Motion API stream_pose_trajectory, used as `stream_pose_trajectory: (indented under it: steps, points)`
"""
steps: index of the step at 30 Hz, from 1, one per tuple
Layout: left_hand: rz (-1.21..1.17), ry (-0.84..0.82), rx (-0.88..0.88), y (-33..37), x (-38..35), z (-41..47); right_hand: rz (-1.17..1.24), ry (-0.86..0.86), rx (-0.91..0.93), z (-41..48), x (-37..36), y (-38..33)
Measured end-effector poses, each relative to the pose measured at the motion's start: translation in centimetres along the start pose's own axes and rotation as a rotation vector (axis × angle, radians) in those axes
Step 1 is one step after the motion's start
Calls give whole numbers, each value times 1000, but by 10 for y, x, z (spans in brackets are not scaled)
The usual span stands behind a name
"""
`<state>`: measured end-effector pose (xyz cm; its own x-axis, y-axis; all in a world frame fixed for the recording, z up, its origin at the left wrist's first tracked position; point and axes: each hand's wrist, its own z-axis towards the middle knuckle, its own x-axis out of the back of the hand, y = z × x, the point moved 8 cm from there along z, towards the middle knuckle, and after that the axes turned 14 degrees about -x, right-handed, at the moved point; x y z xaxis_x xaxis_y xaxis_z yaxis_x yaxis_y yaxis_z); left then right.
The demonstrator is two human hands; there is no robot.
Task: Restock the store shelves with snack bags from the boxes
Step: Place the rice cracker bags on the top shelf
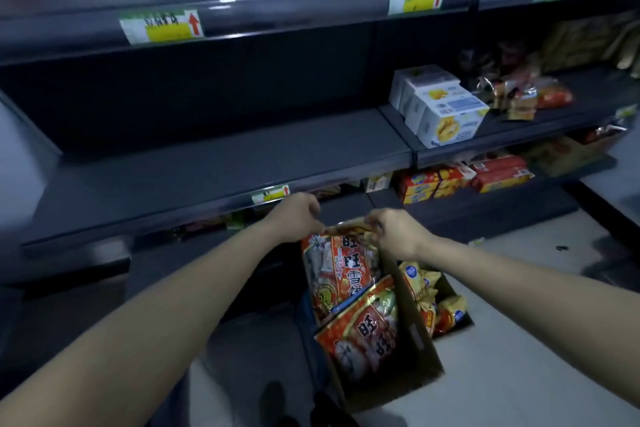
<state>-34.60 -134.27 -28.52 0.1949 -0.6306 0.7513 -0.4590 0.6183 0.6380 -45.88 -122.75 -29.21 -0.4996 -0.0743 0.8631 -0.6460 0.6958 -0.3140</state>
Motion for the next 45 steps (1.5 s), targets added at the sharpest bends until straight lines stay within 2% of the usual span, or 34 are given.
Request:
stream_pose_trajectory:
  steps: [4,10,19,22,26,29,31,38,40,45]
  points:
    - [-53,-132,105,-39,-71,-5,-65,-178,-89,13,-63,43]
    - [-96,-240,223,-67,-147,-21,-151,-322,-164,18,-127,79]
    - [31,-415,382,-109,-209,-38,-78,-387,-248,30,-166,109]
    - [115,-487,372,-116,-227,-40,-49,-396,-274,33,-174,118]
    - [176,-403,413,-115,-232,-35,-10,-397,-285,36,-178,128]
    - [125,-289,487,-121,-234,-33,-4,-386,-310,37,-178,137]
    - [63,-311,515,-122,-242,-35,0,-369,-334,41,-180,145]
    - [142,-357,423,-112,-240,-26,60,-378,-400,51,-194,157]
    - [77,-337,361,-98,-239,-22,72,-384,-422,51,-197,161]
    - [-371,-190,310,-80,-239,-21,98,-367,-459,50,-189,170]
